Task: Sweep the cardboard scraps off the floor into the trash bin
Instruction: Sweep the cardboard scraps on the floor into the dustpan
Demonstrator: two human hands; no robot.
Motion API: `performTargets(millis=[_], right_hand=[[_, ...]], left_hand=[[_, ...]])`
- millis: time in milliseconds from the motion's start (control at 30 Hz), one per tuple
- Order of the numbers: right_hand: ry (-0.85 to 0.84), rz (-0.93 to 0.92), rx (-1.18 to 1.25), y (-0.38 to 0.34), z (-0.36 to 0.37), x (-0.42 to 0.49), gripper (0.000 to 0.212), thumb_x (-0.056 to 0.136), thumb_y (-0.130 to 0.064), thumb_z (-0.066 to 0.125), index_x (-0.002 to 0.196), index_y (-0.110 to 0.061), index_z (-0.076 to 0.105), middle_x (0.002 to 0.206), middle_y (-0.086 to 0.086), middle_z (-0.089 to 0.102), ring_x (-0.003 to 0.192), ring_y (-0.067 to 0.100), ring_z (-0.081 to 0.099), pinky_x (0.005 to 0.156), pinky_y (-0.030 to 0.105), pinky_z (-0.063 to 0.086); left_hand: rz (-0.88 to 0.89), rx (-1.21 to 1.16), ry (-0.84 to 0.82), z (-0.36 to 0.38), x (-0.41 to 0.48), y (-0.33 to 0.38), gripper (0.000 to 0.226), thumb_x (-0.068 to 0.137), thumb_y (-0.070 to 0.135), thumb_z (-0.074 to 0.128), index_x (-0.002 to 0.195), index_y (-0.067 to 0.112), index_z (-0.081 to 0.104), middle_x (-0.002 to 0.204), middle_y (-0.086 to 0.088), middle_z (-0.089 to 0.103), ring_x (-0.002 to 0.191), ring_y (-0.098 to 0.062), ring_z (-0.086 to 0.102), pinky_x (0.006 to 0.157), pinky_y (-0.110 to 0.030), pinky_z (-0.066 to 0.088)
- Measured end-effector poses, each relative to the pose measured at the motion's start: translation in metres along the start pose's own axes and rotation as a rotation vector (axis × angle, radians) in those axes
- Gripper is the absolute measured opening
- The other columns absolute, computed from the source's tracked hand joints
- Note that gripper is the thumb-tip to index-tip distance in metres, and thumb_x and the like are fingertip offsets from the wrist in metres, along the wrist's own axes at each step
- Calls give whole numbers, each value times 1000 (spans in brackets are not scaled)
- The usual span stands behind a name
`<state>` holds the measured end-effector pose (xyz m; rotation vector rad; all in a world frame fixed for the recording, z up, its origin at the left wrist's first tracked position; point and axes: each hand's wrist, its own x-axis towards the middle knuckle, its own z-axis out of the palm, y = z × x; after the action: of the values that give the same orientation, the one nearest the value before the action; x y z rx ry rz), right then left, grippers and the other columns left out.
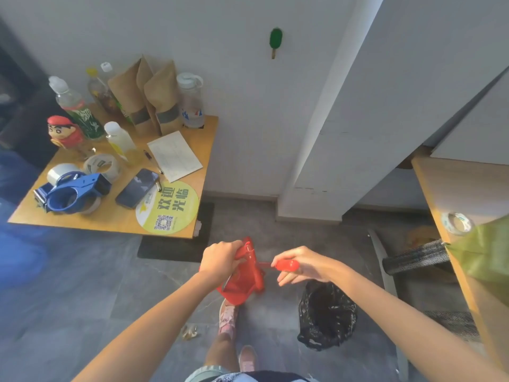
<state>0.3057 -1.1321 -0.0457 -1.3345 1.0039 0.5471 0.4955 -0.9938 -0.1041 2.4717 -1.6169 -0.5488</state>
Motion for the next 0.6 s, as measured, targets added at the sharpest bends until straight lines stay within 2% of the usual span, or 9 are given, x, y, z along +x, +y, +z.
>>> performTargets(millis=[67, 133, 167, 233, 267, 400, 433, 500, 600], right_hand=[[-9, 134, 104, 20, 12, 7, 36, 93, -18, 34, 95, -6, 67, 88, 28, 65, 73, 32, 72, 78, 37, 57], [58, 257, 175, 36, 24, 11, 29, 95, -17, 41, 81, -1, 61, 81, 25, 56, 54, 29, 66, 66, 37, 59], [97, 291, 163, 44, 30, 10, 23, 95, -12, 48, 76, -2, 56, 75, 19, 51, 42, 23, 60, 55, 31, 58], [142, 331, 63, 58, 37, 9, 23, 93, -11, 58, 72, -8, 50, 67, 13, 47, 24, 13, 45, 33, 15, 42], [133, 341, 37, 64, 39, 7, 22, 93, -10, 59, 73, -8, 50, 66, 13, 48, 22, 11, 43, 32, 12, 37], [4, 492, 12, 86, 33, 1, 18, 96, -2, 48, 80, 0, 40, 79, 21, 56, 27, 11, 46, 29, 15, 38], [-47, 555, 18, 93, 29, 0, 18, 98, -3, 43, 82, 1, 40, 76, 19, 58, 24, 9, 43, 29, 14, 37], [-128, 653, 67, 108, 21, -2, 19, 101, -8, 37, 85, 0, 43, 58, 13, 57, 22, 8, 42, 29, 13, 37], [-153, 694, 129, 122, 10, -7, 31, 100, -8, 34, 70, -6, 42, 41, 5, 44, 20, 9, 38, 25, 15, 33]], left_hand=[[-7, 37, 17, 12, -17, 12, 23, 82, 42, 61, 96, 24, 55, 89, -2, 70, 87, -30, 66, 64, -34, 46], [-37, 37, 48, 24, -35, 24, 22, 83, 41, 61, 90, 21, 55, 84, -3, 70, 83, -29, 66, 59, -33, 42], [-50, 26, 64, 30, -44, 29, 21, 82, 40, 62, 87, 20, 55, 80, -3, 70, 79, -29, 66, 55, -31, 38], [-45, 21, 95, 42, -63, 38, 21, 79, 38, 66, 79, 20, 56, 69, -1, 67, 67, -27, 66, 47, -27, 30], [-32, 32, 105, 46, -71, 42, 22, 77, 38, 68, 77, 20, 55, 66, 0, 66, 62, -26, 65, 44, -26, 26], [-21, 65, 79, 57, -96, 51, 27, 71, 36, 73, 74, 21, 51, 60, 3, 62, 52, -21, 62, 39, -21, 9], [-21, 72, 62, 58, -100, 52, 31, 65, 37, 77, 72, 22, 51, 56, 5, 61, 47, -19, 60, 39, -18, 5], [-7, 94, 42, 59, -107, 56, 40, 56, 37, 85, 70, 24, 50, 51, 7, 57, 40, -15, 57, 41, -16, 1], [39, 141, 23, 61, -114, 61, 44, 48, 41, 89, 70, 26, 54, 50, 9, 58, 38, -12, 56, 38, -15, 9]])
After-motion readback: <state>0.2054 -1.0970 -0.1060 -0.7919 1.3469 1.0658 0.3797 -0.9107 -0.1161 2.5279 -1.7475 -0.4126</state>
